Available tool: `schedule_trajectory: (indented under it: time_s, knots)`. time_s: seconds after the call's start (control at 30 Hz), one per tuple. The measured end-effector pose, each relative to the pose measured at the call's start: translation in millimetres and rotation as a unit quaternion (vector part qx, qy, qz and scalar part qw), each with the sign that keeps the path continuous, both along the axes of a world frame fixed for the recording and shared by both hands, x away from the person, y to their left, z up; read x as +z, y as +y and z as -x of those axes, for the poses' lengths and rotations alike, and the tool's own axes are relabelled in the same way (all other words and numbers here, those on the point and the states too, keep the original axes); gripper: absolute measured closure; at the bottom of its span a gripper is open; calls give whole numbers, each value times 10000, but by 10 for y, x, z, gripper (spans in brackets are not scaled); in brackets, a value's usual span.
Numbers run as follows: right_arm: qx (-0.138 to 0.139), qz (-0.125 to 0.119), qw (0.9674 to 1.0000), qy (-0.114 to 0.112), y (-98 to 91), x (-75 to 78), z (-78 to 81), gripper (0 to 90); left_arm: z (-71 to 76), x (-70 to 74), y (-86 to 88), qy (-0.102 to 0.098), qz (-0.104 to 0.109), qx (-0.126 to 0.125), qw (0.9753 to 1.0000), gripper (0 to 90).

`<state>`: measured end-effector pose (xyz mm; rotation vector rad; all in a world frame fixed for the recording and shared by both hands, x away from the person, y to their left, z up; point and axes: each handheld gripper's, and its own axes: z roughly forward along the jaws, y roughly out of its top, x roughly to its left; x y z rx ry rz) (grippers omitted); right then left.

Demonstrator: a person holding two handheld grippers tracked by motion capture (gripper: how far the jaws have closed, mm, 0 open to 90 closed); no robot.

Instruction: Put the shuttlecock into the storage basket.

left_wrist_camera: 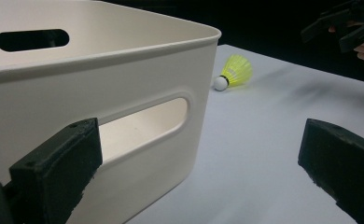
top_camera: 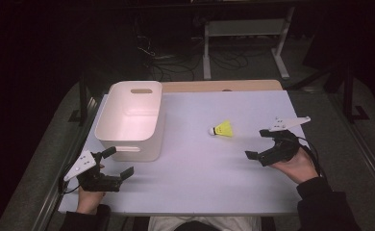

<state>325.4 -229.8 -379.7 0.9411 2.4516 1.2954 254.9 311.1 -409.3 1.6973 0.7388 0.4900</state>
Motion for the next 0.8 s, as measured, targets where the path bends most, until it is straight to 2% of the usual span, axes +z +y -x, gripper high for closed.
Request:
schedule_trajectory:
  time_s: [0.4,0.8]
  knots:
    - [180,78,9998,48,116,30,-58,0,3,0,0,-5,11,3,10000,0]
    - [290,171,9993,174,198,-6,-152,0,7,1,1,-13,22,-15,10000,0]
